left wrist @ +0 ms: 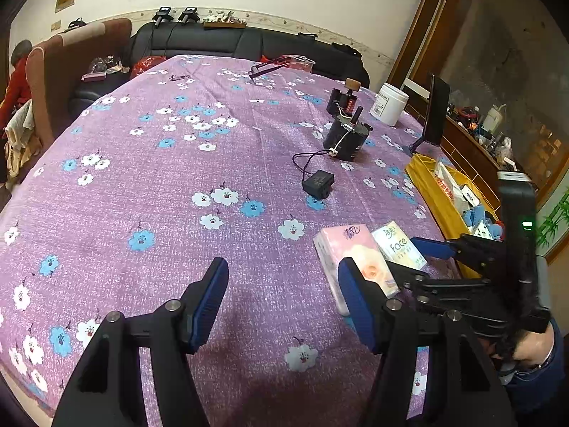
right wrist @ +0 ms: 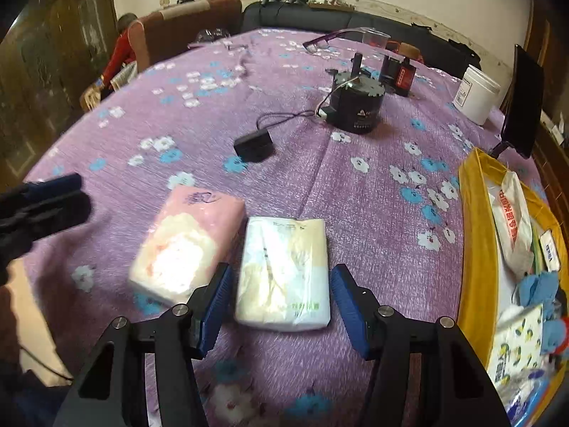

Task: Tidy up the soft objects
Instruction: 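Grasp the white Face tissue pack with right tool while left tool grasps pink rose pack, then carry both tissue packs into the tray and open both tools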

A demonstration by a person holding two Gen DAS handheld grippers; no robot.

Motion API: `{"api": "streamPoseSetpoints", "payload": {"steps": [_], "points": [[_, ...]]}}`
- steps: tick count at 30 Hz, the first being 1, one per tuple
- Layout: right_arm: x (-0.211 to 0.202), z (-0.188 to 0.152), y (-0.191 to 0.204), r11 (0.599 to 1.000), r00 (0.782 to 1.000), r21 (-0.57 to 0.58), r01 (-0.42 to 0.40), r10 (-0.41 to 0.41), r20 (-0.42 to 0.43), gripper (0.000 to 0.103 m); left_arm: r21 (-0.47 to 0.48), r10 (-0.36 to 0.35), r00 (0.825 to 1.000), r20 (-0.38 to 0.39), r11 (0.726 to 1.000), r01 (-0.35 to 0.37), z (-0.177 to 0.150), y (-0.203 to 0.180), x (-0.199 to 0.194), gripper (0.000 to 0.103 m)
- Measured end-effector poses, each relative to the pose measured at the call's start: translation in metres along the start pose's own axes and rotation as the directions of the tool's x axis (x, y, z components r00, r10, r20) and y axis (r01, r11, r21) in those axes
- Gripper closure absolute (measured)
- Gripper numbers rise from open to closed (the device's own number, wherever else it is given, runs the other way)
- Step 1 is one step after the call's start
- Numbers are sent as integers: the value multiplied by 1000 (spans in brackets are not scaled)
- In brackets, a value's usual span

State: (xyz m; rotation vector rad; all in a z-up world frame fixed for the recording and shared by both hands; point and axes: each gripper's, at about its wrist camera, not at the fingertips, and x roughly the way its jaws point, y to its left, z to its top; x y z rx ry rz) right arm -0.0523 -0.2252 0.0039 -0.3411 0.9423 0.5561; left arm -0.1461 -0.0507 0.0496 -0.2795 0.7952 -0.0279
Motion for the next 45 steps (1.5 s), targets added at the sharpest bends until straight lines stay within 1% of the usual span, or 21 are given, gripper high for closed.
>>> {"api": "streamPoseSetpoints", "payload": {"steps": [2, 3, 5, 7, 9, 11, 13, 15, 19, 23, 24, 25, 26, 28, 31, 33, 35, 38, 39, 43, 45], "points": [[-1, -2, -7, 999, 1000, 18, -28, 28, 1, 49, 4, 6, 1000, -1, 1000, -6, 0, -1, -2, 39], [-3, -2, -11, 999, 1000, 30, -23, 23, 2, 54, 6, 7, 1000, -4, 1000, -7, 0, -2, -1, 39], [-10, -5, -19, 998, 999, 63, -31, 29, 34, 54, 17, 7, 1000, -16, 1000, -7, 1, -6, 1, 34], [-19, -9, -29, 990, 996, 126, -65, 56, 73, 54, 31, -17, 999, -30, 999, 17, 3, -14, 4, 33], [-27, -13, -38, 978, 989, 182, -98, 76, 123, 54, 52, -31, 999, -35, 998, 32, 5, -25, 7, 29], [-33, -17, -45, 969, 985, 224, -101, 65, 163, 54, 74, -31, 998, -51, 997, 34, 7, -36, 15, 22], [-41, -22, -51, 960, 977, 258, -108, 54, 208, 54, 97, -31, 996, -88, 994, 39, 7, -48, 25, 21], [-48, -25, -55, 953, 971, 281, -116, 49, 234, 54, 115, -19, 993, -117, 993, 33, 6, -59, 35, 20], [-60, -26, -57, 952, 958, 281, -123, 40, 284, 54, 140, 41, 983, -178, 990, -16, 2, -73, 60, 18], [-59, -28, -57, 949, 954, 277, -149, 65, 292, 54, 138, 89, 977, -194, 988, -62, 3, -74, 78, 18], [-58, -29, -57, 948, 954, 279, -154, 69, 292, 54, 145, 96, 981, -170, 987, -72, 3, -73, 77, 18], [-58, -31, -58, 946, 953, 282, -159, 73, 293, 54, 147, 110, 982, -151, 985, -88, 3, -72, 77, 22], [-56, -32, -58, 945, 954, 283, -164, 79, 290, 54, 150, 117, 982, -146, 984, -95, 3, -72, 78, 34], [-53, -33, -58, 943, 954, 287, -170, 84, 286, 54, 185, 154, 982, -108, 974, -133, 2, -74, 77, 51], [-51, -35, -56, 941, 953, 285, -182, 97, 288, 54, 189, 133, 987, -90, 975, -114, 1, -74, 74, 52], [-50, -35, -54, 941, 951, 281, -186, 101, 292, 54, 198, 126, 990, -55, 974, -113, 1, -77, 69, 52], [-50, -35, -51, 944, 950, 272, -185, 101, 295, 54, 215, 134, 991, 10, 968, -133, 4, -82, 58, 52], [-54, -34, -46, 951, 944, 254, -175, 89, 318, 54, 247, 178, 979, 105, 948, -199, 6, -89, 47, 52], [-55, -34, -43, 956, 944, 245, -163, 79, 321, 54, 256, 197, 971, 136, 940, -227, 7, -91, 45, 52], [-56, -32, -36, 963, 942, 221, -151, 73, 327, 54, 274, 257, 944, 206, 911, -308, 7, -93, 41, 52], [-55, -31, -33, 964, 942, 218, -152, 75, 327, 54, 276, 268, 938, 221, 905, -323, 8, -93, 40, 52]]}}
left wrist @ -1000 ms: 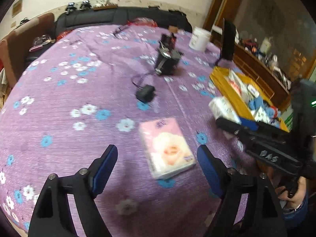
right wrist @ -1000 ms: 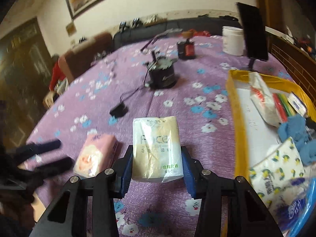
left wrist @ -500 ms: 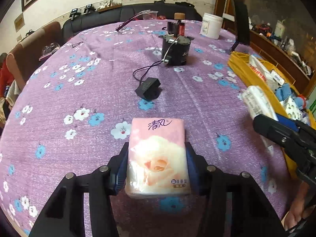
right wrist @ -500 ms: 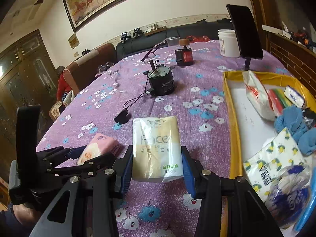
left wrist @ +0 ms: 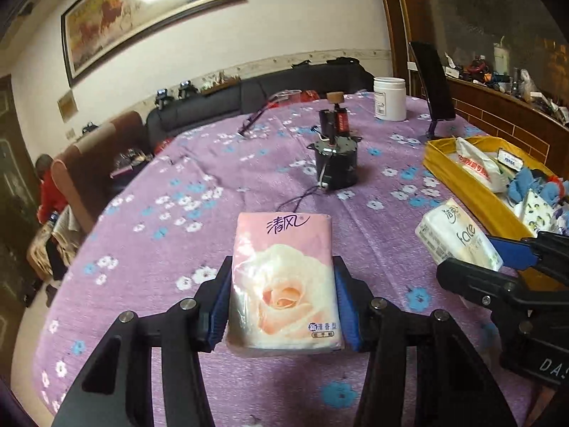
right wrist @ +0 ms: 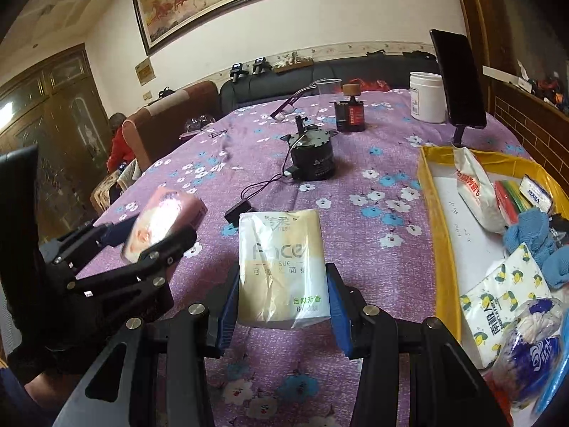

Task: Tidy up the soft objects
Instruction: 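Carry both tissue packs into the tray and open both tools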

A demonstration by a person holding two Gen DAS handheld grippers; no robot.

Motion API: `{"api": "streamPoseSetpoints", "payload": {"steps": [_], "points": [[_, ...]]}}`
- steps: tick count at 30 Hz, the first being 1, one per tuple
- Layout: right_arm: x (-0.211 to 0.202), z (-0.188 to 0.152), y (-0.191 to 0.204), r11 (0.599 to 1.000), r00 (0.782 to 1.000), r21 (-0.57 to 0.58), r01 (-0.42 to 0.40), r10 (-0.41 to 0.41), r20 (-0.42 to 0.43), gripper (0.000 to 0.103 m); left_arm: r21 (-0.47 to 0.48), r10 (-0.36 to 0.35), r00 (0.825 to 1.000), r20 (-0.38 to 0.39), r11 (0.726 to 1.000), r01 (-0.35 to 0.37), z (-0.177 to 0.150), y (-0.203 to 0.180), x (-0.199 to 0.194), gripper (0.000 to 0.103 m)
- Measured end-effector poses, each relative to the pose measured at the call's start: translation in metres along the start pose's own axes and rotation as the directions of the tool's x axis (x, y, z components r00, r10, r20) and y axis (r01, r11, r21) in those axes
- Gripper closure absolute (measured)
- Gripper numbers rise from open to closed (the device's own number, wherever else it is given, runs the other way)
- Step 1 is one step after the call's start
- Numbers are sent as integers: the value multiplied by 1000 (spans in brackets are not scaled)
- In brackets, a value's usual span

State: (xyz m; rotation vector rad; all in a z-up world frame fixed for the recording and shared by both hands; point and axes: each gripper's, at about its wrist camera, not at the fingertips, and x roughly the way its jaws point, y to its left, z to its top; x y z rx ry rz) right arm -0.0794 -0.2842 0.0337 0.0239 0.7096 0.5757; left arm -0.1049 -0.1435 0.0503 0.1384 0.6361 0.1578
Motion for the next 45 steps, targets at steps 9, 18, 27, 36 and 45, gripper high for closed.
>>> {"api": "streamPoseSetpoints", "payload": {"steps": [9, 18, 27, 36, 45], "points": [[1, 0, 3, 1000, 1000, -5, 5, -5, -4, 54, 0, 26, 999, 18, 1000, -26, -3, 4, -2, 52], [0, 0, 2, 1000, 1000, 0, 8, -8, 0, 54, 14, 35, 999, 25, 999, -36, -5, 0, -4, 52], [-9, 3, -5, 1000, 1000, 18, 17, -17, 24, 54, 26, 36, 999, 35, 999, -37, -3, -4, -7, 52], [-22, 9, -18, 999, 998, 37, 39, -41, 56, 54, 45, 22, 999, 48, 999, -24, 2, -12, -11, 52], [-60, 17, -38, 993, 981, 40, 112, -116, 155, 54, 12, -125, 992, 22, 992, 125, 22, -24, -13, 52]]}}
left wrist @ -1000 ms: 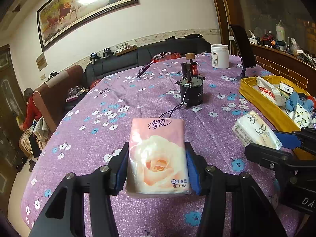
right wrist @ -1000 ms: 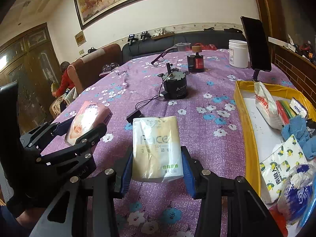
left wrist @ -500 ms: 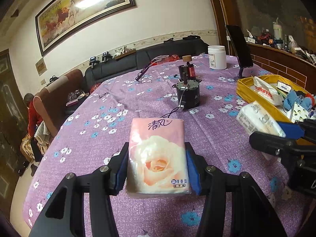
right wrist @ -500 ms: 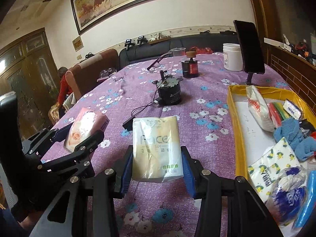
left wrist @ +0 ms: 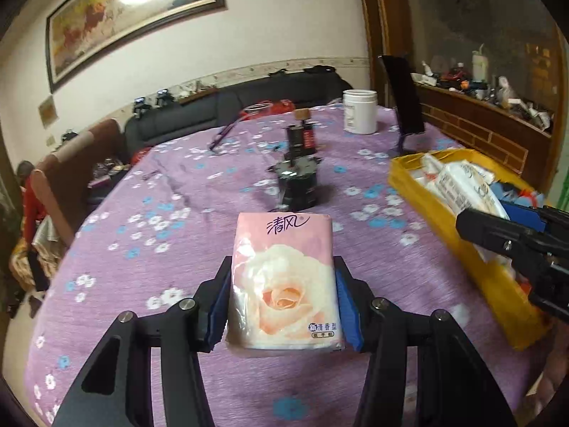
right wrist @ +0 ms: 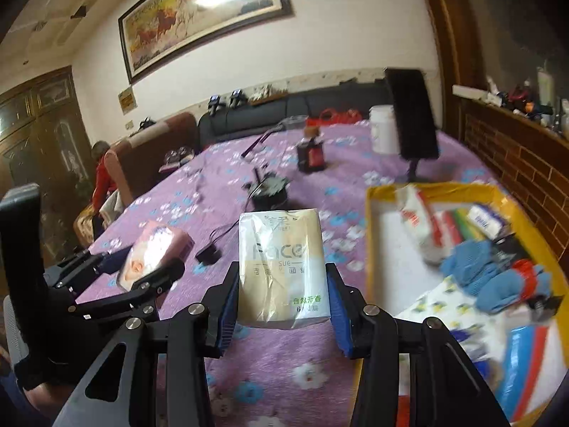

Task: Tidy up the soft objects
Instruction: 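Carry both tissue packs into the tray and open both tools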

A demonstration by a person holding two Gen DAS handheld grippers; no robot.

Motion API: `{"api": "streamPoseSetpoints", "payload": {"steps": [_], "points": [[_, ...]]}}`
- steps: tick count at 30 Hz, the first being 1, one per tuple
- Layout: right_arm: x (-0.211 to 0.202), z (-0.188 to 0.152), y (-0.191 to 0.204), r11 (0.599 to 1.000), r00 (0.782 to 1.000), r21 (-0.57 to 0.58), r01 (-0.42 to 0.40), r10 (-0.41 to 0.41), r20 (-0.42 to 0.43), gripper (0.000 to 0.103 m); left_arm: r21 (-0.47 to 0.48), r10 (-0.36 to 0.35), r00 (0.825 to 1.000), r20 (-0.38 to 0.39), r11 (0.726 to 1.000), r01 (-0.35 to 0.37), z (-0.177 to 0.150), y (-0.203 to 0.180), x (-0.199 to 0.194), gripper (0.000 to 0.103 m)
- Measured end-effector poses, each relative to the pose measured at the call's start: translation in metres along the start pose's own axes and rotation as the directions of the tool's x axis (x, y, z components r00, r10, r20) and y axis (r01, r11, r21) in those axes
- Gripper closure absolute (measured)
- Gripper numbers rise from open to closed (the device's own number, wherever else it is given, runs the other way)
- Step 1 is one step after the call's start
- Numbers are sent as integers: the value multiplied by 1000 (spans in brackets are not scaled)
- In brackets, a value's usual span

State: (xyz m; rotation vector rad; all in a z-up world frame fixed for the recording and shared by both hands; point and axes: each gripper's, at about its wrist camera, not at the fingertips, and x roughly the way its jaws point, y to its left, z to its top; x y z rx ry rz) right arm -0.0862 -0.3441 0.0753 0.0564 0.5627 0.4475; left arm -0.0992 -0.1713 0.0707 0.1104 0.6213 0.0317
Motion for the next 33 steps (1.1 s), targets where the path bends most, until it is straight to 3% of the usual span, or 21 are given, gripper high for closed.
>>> {"api": "streamPoseSetpoints", "payload": {"steps": [7, 13, 19, 27, 33], "points": [[-36, 9, -47, 991, 989, 25, 134, -135, 52, 54, 48, -109, 994, 30, 993, 108, 21, -40, -5, 52], [-58, 5, -96, 971, 976, 130, 201, -209, 55, 54, 118, -218, 975, 35, 970, 213, 34, -90, -10, 51], [-67, -3, -125, 954, 965, 165, 252, -260, 28, 54, 178, -300, 954, 9, 939, 294, 37, -137, -5, 51], [-51, -13, -153, 941, 961, 195, 277, -273, -50, 54, 228, -362, 930, -57, 903, 365, 46, -182, 23, 51], [-36, -12, -172, 934, 954, 196, 299, -285, -96, 54, 219, -355, 925, -133, 900, 377, 53, -201, 60, 51]]}}
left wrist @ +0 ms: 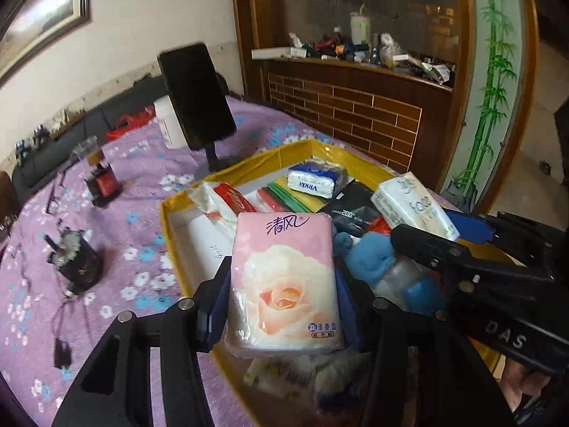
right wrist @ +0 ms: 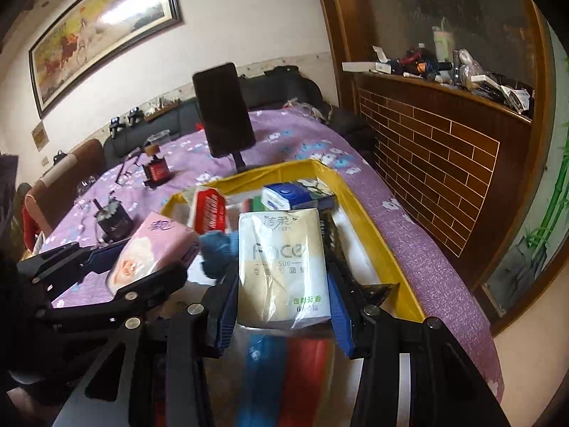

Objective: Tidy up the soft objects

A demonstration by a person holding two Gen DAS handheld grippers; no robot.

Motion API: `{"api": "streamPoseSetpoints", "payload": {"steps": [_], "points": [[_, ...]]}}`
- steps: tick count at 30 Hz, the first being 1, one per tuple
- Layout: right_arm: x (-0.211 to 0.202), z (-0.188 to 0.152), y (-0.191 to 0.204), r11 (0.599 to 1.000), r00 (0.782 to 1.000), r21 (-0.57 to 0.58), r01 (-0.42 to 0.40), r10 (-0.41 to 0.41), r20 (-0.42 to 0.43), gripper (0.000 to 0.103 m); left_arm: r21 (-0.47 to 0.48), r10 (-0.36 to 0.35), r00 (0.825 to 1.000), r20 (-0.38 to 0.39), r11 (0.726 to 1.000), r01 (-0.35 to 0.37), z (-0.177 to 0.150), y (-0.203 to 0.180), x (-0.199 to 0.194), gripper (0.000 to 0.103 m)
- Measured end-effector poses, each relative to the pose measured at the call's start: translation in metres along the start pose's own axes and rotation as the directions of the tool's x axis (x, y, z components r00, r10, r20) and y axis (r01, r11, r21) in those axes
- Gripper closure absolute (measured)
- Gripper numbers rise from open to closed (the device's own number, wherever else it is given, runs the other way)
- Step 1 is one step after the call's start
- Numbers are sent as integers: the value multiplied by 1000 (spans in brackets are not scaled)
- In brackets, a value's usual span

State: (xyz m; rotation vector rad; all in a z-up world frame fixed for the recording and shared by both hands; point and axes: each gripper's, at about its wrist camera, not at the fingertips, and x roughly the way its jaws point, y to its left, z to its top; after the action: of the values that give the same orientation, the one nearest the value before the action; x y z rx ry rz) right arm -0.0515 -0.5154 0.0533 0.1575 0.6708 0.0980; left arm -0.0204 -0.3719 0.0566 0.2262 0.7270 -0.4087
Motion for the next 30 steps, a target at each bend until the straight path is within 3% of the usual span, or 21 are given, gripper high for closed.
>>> {"api": "streamPoseSetpoints", "payload": {"steps": [7, 11, 16, 21, 27, 30], "points": [[19, 8, -7, 1000, 997, 3, 5, -5, -76, 52, -21, -7, 999, -51, 1000, 6, 11, 4, 25, 51], [17, 8, -9, 1000, 997, 12, 13, -12, -80, 49, -34, -16, 996, -92, 999, 13, 14, 7, 33, 42], [7, 6, -15, 999, 999, 37, 27, -25, -40, 22, -95, -43, 994, -99, 995, 33, 14, 17, 33, 22], [-8, 7, -12, 999, 1000, 33, 26, -27, 13, 16, -92, -38, 996, -74, 995, 31, 13, 18, 23, 20], [-36, 13, 2, 991, 983, -9, 133, -131, 132, 3, -116, -32, 1000, 0, 993, 31, 10, 24, -1, 12], [-43, 12, 5, 990, 977, -5, 144, -141, 158, 1, -111, -32, 999, 26, 993, 35, 7, 26, -11, 10]]}}
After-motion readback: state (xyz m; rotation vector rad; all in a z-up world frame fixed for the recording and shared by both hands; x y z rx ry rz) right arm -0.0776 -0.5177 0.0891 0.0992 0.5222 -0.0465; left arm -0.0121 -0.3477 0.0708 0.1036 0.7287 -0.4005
